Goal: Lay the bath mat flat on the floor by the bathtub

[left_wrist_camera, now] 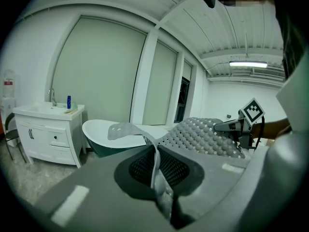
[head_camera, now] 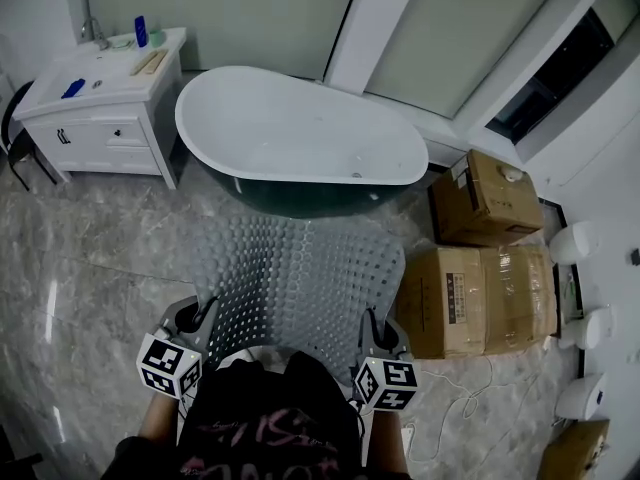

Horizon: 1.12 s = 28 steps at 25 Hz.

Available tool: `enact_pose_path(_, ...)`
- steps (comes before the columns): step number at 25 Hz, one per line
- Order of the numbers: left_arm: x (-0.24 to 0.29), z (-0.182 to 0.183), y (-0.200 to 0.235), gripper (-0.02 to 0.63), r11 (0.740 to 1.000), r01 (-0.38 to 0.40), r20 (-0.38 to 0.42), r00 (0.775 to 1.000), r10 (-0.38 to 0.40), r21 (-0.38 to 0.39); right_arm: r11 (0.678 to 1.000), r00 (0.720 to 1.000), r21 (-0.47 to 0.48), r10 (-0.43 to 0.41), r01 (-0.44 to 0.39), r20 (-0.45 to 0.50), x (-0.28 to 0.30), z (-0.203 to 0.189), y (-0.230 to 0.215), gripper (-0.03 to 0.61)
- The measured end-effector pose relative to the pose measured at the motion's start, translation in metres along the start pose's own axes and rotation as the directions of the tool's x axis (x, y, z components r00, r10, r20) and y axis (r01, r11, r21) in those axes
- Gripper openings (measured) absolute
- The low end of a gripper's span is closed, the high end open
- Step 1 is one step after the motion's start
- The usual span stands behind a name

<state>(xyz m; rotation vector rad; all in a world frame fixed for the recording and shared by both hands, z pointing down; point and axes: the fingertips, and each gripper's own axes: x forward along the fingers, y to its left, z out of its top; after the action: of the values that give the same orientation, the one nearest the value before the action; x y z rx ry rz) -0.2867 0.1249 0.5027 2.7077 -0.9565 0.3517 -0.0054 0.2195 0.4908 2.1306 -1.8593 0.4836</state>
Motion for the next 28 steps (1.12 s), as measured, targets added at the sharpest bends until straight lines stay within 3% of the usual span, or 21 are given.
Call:
enact_pose_path(13,0.003,-0.004,0.012,0.017,1.0,0.013,-0.022,1.0,-0.013,0.013,1.0,1.0,0.013,0.003,-0.003,0.006,0.016,-0.001,0.01,0.051)
enact_pose_path(28,0.057,-0.005,0.016,0.017,0.999,-0.044,-0.122,0.992,0.044,-0.001,0.997,0.996,0.038,0.069,-0.067,-0.062,0.076,-0.003,-0.028,0.052)
